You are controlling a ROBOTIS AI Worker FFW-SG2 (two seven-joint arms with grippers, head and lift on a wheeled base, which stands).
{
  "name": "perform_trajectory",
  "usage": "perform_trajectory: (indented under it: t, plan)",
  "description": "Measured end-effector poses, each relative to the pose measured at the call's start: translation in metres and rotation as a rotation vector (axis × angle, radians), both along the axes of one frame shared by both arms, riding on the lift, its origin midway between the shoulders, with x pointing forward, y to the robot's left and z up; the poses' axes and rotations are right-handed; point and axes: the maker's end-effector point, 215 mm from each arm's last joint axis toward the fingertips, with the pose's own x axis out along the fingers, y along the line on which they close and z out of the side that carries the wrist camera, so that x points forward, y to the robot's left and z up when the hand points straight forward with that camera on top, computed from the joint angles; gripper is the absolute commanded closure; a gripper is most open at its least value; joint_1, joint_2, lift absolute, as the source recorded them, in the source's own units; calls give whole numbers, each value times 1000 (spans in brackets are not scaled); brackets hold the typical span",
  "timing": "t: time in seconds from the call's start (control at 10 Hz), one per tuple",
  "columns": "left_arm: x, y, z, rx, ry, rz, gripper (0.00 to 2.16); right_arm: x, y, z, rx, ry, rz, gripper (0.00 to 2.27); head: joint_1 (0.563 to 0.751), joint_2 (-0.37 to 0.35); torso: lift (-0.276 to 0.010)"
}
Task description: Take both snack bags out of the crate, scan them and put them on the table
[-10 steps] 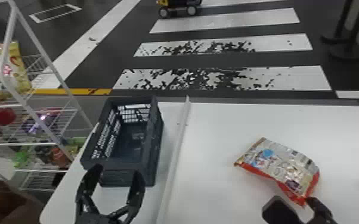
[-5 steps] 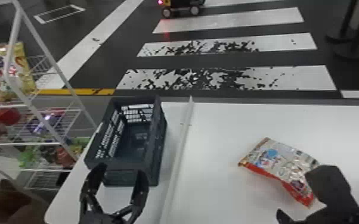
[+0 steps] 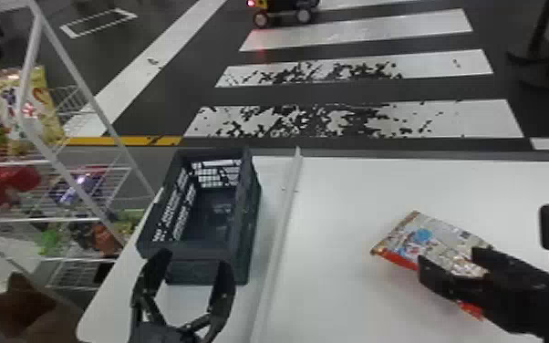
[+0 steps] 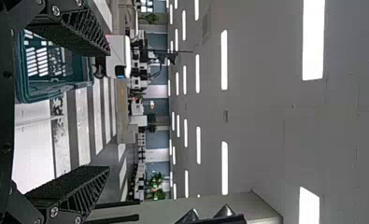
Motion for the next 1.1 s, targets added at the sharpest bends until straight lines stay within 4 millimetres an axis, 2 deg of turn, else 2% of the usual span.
perform_trajectory:
  t: [0.1, 0.2, 0.3, 0.5, 0.7, 1.1]
  plan:
    - [0, 0, 0, 0, 0, 0, 137, 6, 1, 5, 57, -3, -17, 684, 695, 289, -94]
    - [0, 0, 0, 0, 1, 0, 137, 10, 1, 9, 108, -7, -31, 1949, 695, 288, -94]
    - [0, 0, -1, 0, 1, 0, 137, 15, -2, 10, 154, -10, -53, 2260, 695, 285, -94]
    - [0, 1, -3, 0, 6, 2, 137, 29, -9, 13, 206, -51, -86, 2260, 695, 271, -94]
    - [-1, 1, -4, -2, 8, 4, 137, 55, -26, 11, 220, -130, -144, 2260, 695, 246, -94]
    - [-2, 1, -6, -3, 13, 6, 137, 92, -50, -21, 132, -189, -221, 2260, 695, 202, -94]
